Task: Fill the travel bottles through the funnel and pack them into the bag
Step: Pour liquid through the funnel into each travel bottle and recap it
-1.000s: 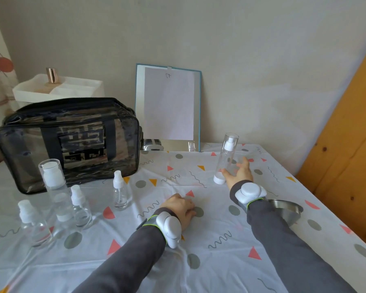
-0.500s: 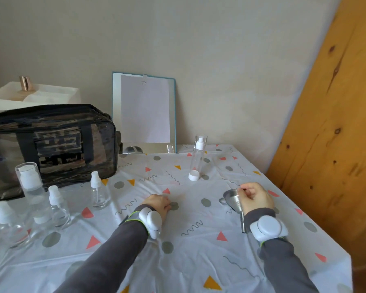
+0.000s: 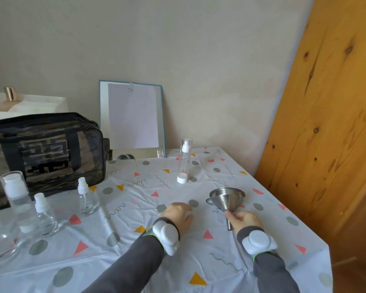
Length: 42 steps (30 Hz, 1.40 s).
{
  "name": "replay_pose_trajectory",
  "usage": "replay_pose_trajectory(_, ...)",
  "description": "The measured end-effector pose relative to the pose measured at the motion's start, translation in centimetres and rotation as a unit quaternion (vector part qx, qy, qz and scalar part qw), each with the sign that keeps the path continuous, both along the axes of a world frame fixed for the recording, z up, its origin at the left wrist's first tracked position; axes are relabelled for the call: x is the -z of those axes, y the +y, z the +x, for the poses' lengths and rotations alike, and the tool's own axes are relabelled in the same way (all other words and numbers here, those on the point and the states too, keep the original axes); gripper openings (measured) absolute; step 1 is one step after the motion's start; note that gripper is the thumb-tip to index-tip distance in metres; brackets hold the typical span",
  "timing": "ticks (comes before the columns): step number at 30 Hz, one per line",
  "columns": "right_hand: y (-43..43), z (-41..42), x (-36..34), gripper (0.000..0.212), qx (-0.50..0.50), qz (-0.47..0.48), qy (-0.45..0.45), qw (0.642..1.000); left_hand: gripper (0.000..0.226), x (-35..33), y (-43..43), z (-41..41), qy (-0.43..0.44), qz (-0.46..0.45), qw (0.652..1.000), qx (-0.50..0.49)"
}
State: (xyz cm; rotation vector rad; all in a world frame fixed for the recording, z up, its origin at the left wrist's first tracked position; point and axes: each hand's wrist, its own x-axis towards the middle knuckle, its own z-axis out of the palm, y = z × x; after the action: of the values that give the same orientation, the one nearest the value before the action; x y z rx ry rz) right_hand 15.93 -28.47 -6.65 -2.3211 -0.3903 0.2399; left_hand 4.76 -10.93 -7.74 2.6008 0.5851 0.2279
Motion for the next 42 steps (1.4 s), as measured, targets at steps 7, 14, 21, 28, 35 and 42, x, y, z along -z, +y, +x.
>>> replay_pose_trajectory(7, 0.8, 1.4, 0.4, 0.042, -0.016, -0.011, 0.006, 1.0, 0.047, 0.3, -0.2, 1.3, 0.07, 0.084, 0.993, 0.033)
replay_pose_trajectory(14, 2.5, 3.7, -0.6, 0.035, 0.02, 0.025, 0.028, 0.999, 0.041, -0.6, 0.6, 1.7, 0.107, 0.074, 0.99, 0.045)
replay_pose_trajectory(21, 6.7, 6.9, -1.7, 0.036, -0.011, 0.047, 0.034, 0.998, 0.036, 1.1, 1.1, 1.7, 0.089, 0.098, 0.988, 0.076)
replay_pose_trajectory(28, 10.0, 8.2, -2.3, 0.036, -0.042, 0.043, 0.014, 0.998, 0.038, 1.3, 1.7, 1.9, 0.078, 0.093, 0.989, 0.083)
replay_pose_trajectory(35, 10.5, 8.7, -1.7, 0.039, -0.07, 0.006, 0.015, 0.997, 0.038, 1.5, 2.1, 1.7, 0.073, 0.095, 0.989, 0.083)
replay_pose_trajectory(42, 10.4, 8.3, -1.5, 0.039, -0.06, -0.051, -0.009, 0.997, 0.039, 1.5, 1.9, 1.6, 0.07, 0.096, 0.99, 0.079)
